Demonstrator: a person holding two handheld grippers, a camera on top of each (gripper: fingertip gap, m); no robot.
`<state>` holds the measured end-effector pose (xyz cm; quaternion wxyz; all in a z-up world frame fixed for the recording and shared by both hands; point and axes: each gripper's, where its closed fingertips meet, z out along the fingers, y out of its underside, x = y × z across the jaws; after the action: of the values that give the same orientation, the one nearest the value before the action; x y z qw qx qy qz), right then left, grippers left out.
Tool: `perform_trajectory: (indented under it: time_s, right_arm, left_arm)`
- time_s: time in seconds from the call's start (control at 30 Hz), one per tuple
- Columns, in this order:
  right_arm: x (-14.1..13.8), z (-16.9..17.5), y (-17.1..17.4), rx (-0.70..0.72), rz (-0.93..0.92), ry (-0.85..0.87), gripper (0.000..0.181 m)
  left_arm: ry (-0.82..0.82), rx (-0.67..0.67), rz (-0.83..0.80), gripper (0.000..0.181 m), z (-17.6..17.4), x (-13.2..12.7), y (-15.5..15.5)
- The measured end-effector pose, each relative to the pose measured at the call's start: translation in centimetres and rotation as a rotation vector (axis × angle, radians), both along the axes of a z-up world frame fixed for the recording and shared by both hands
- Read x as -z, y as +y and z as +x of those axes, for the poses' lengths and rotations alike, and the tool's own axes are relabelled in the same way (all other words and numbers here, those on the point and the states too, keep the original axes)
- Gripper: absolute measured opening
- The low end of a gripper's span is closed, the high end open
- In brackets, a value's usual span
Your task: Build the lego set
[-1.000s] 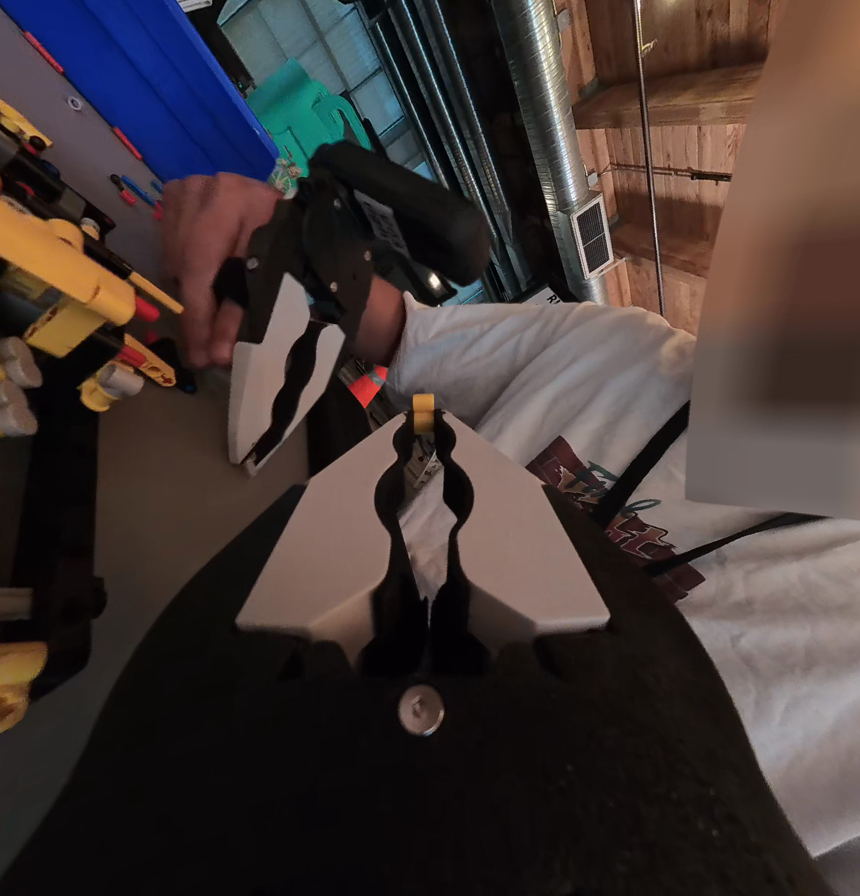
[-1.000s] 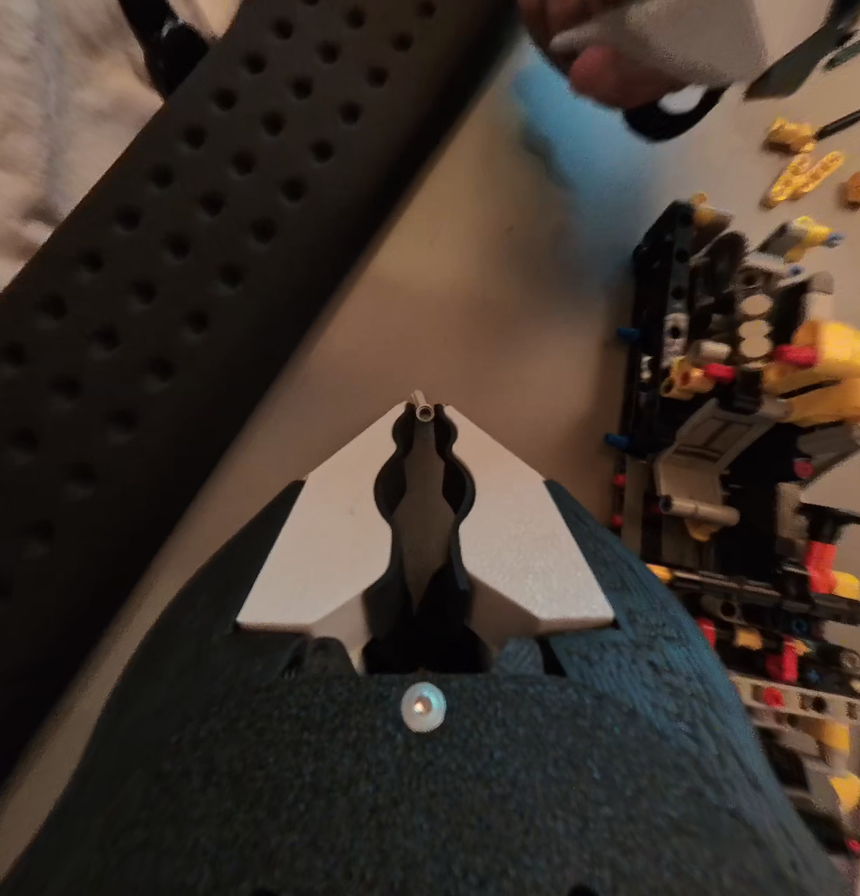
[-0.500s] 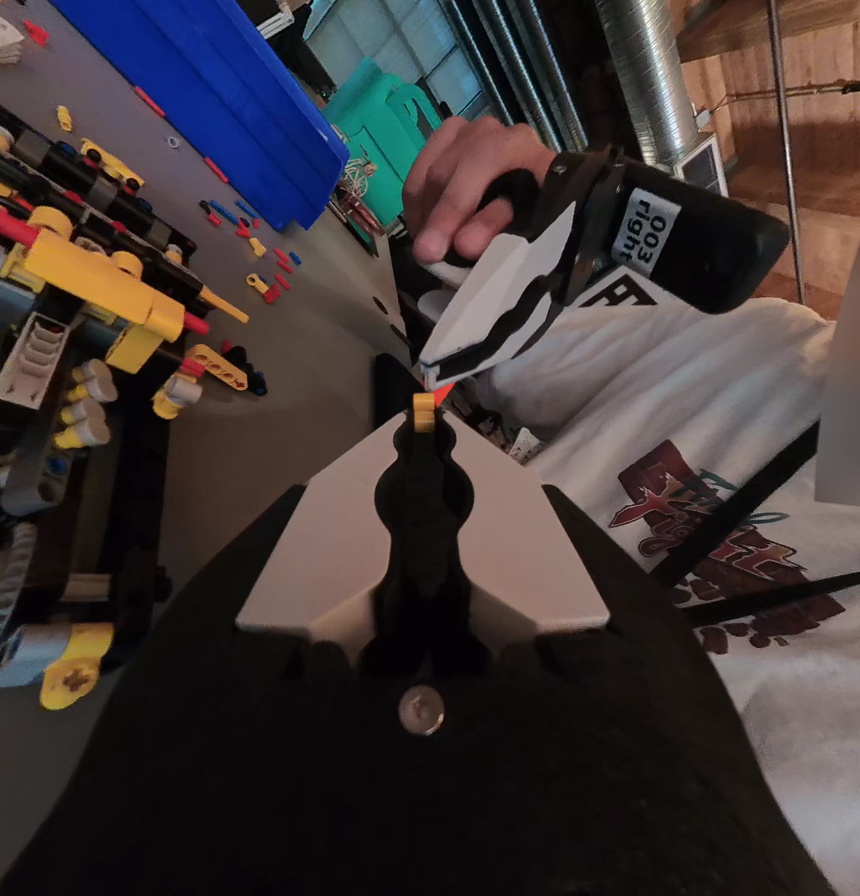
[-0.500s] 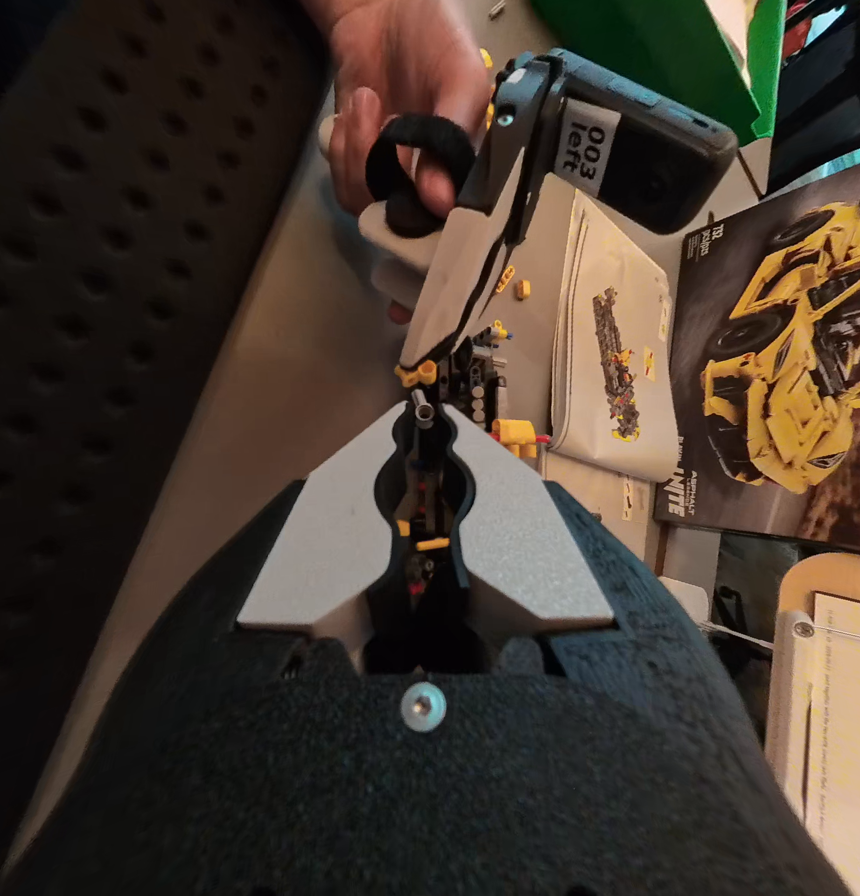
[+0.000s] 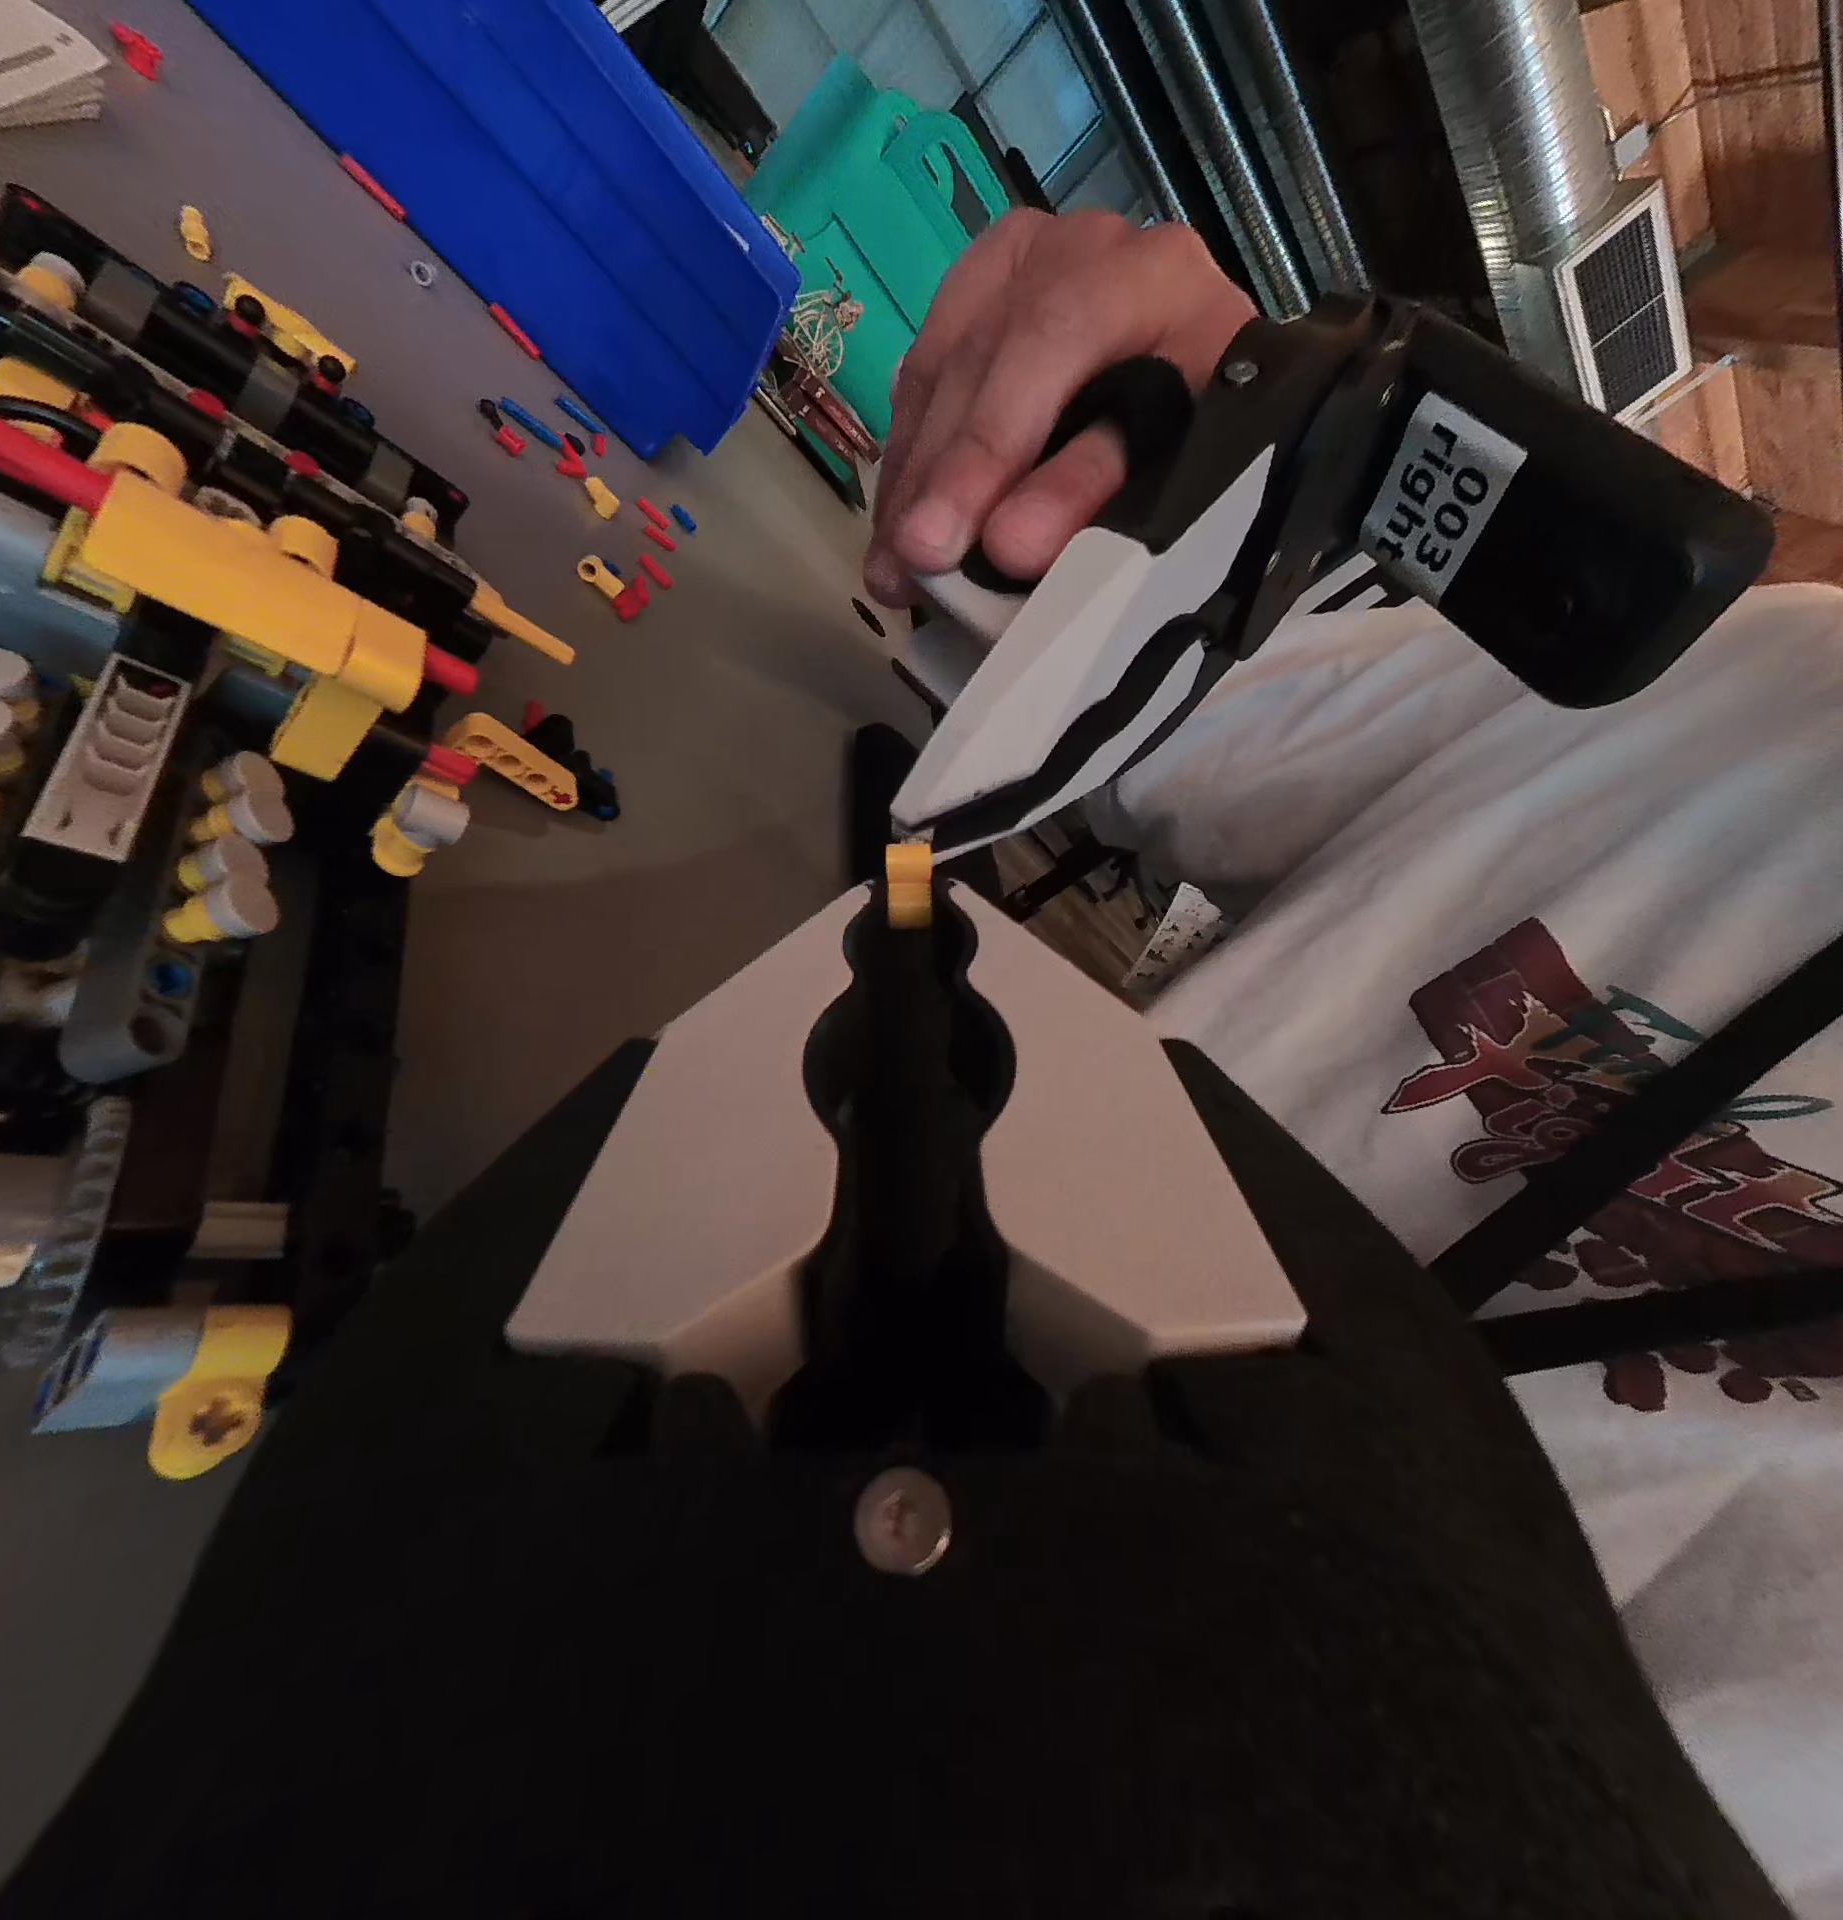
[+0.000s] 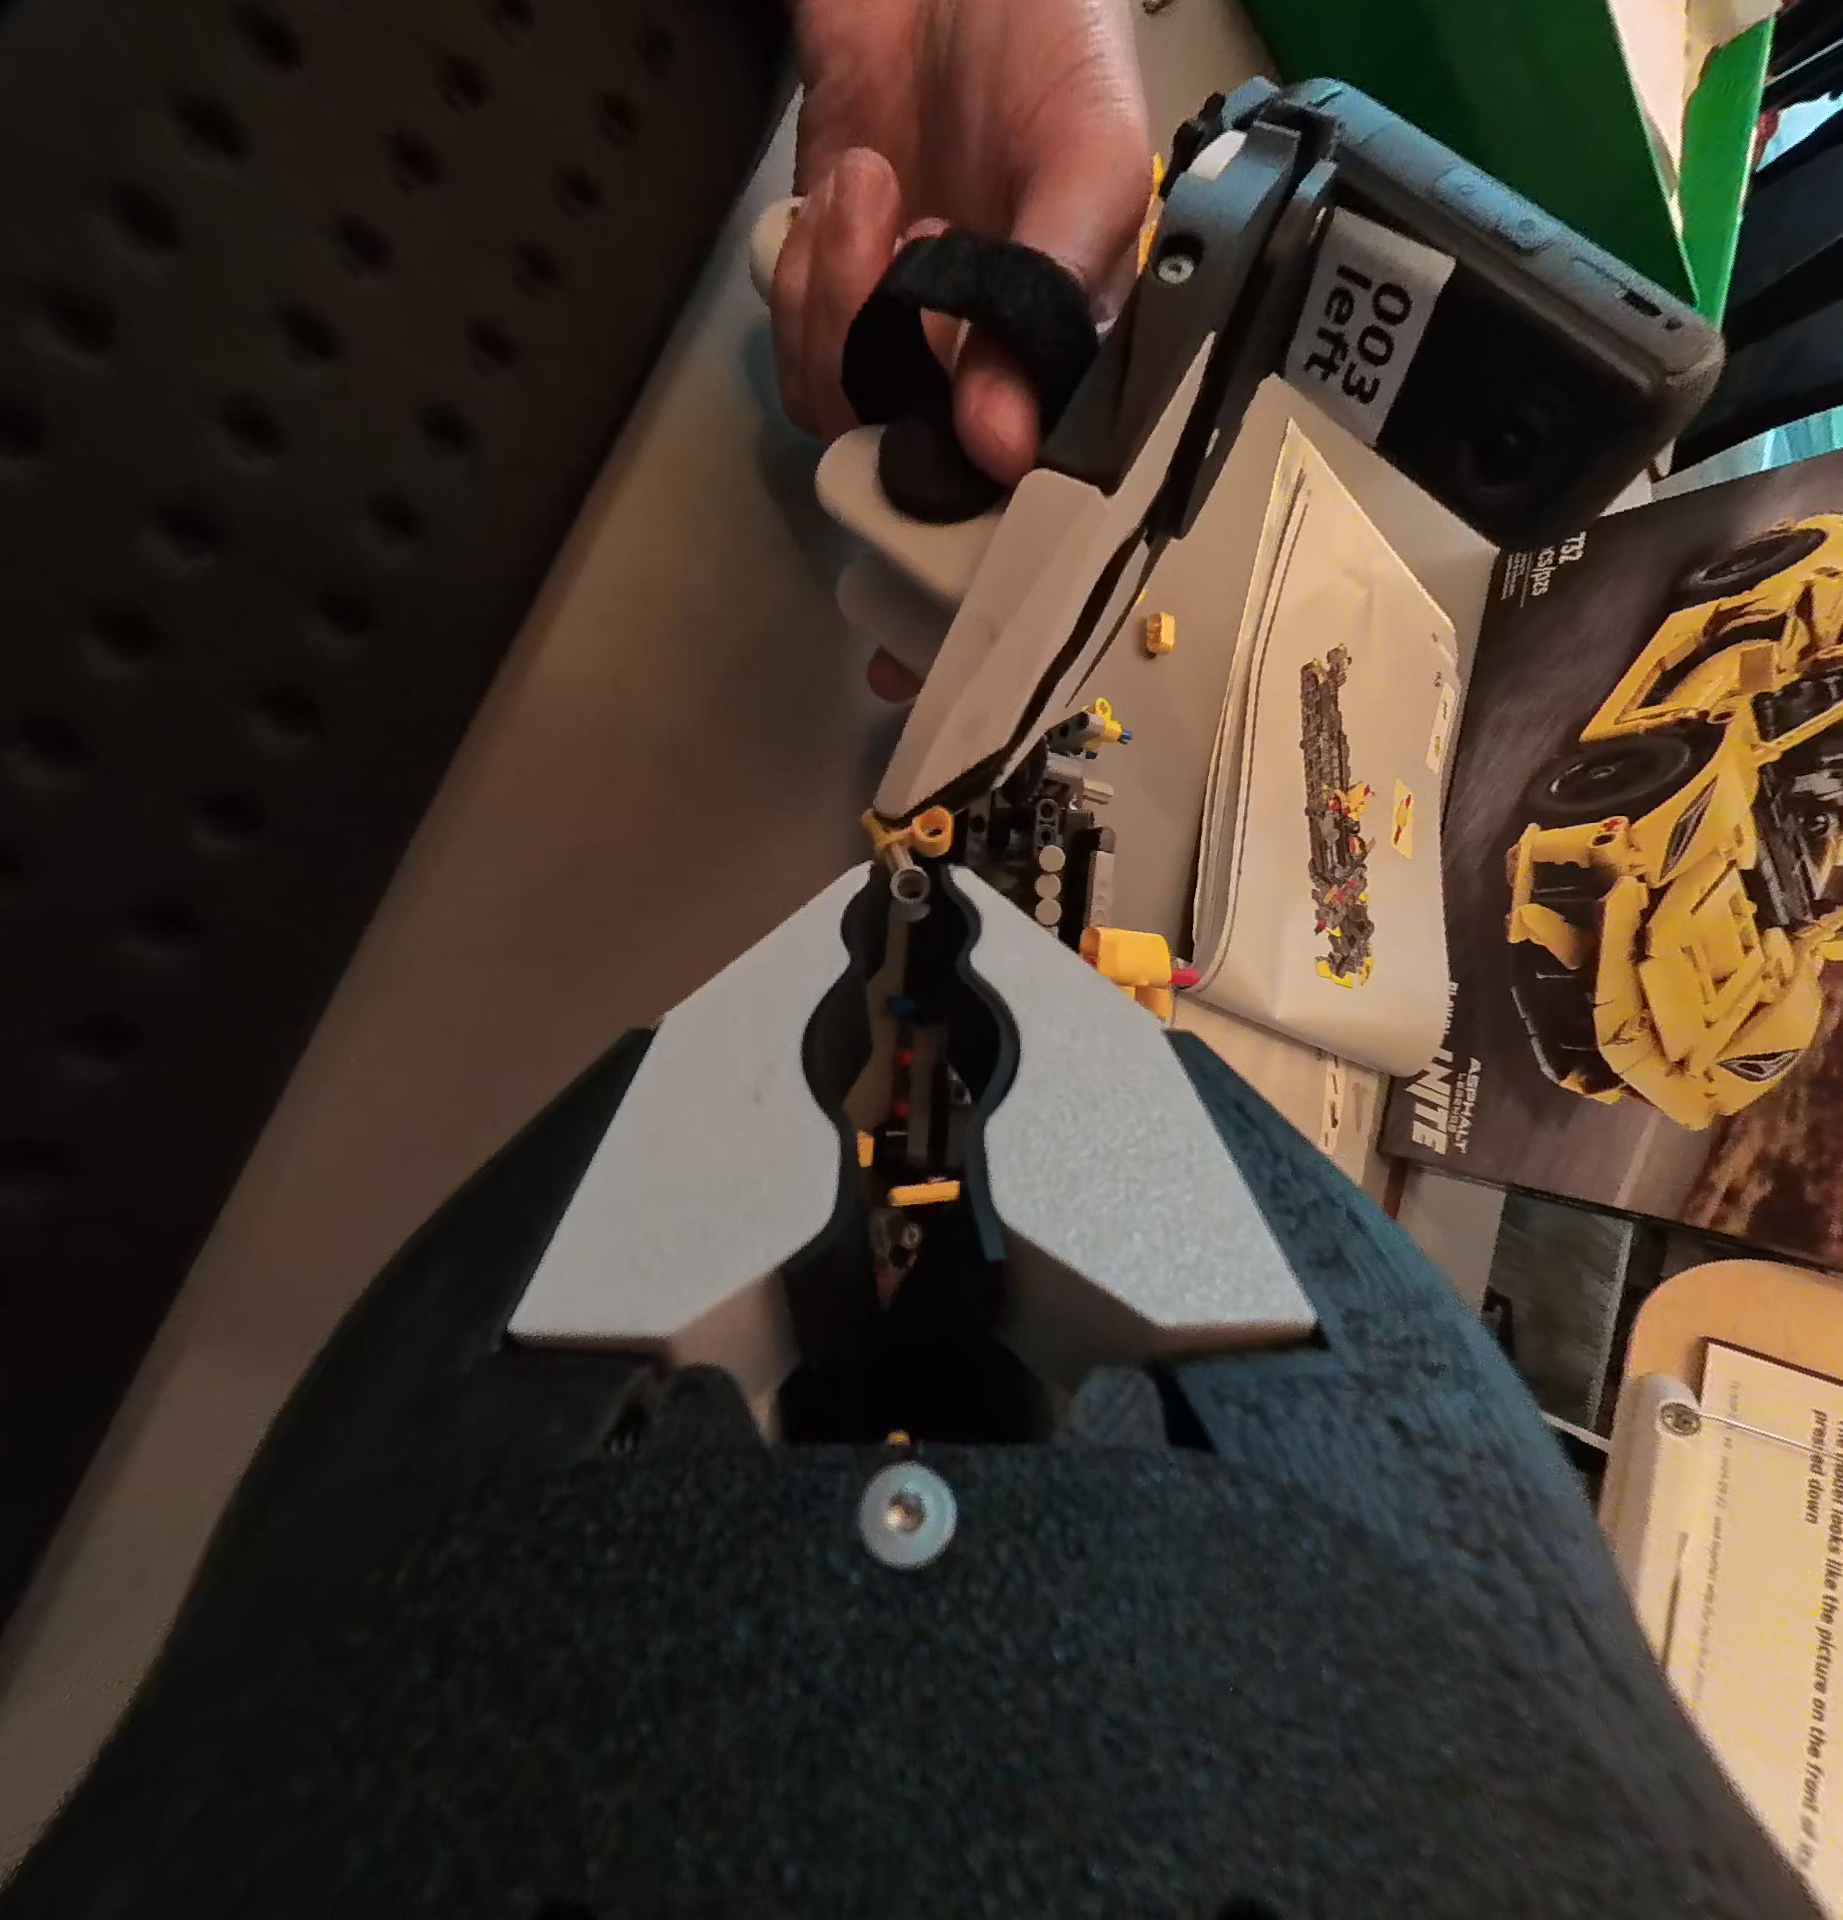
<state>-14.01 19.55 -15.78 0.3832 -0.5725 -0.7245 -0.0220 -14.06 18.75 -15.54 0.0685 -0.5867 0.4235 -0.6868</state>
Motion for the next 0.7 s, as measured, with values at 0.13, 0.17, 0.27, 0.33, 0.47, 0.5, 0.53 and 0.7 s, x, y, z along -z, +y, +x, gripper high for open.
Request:
perform_trajectory:
  time_s: [0.13,0.17,0.27,0.33,0.47,0.5,0.53,0.7]
  right_arm:
    - [0.3,-0.2,0.1,0.001,-0.030,0.041,0.007]
    - [0.4,-0.2,0.1,0.005,-0.029,0.046,0.007]
    - [0.0,-0.3,0.2,0.018,-0.037,0.090,0.007]
    - [-0.3,-0.3,0.4,0.034,-0.040,0.128,0.007]
    - [-2.0,0.3,1.5,0.191,0.007,0.263,0.017]
    - [-2.5,0.6,2.0,0.235,0.021,0.309,0.029]
    - [-2.8,0.6,2.2,0.275,0.007,0.361,0.038]
    - [-3.2,-0.8,3.4,0.416,0.121,0.521,0.027]
  left_arm:
    - [0.000,-0.015,0.023,0.007,0.1,0.1,0.1]
    - [-0.002,-0.022,0.030,0.007,0.1,0.1,0.2]
    - [-0.023,-0.028,0.015,0.007,0.0,-0.3,0.4]
    - [-0.033,-0.036,0.004,0.007,0.1,-0.5,0.5]
    - [-0.094,-0.076,-0.064,0.008,0.1,-1.8,1.4]
    - [-0.107,-0.098,-0.094,0.008,0.1,-2.1,1.8]
    - [-0.120,-0.118,-0.134,0.008,0.1,-2.3,2.3]
    - [-0.168,-0.152,-0.302,0.008,0.0,-3.2,3.4]
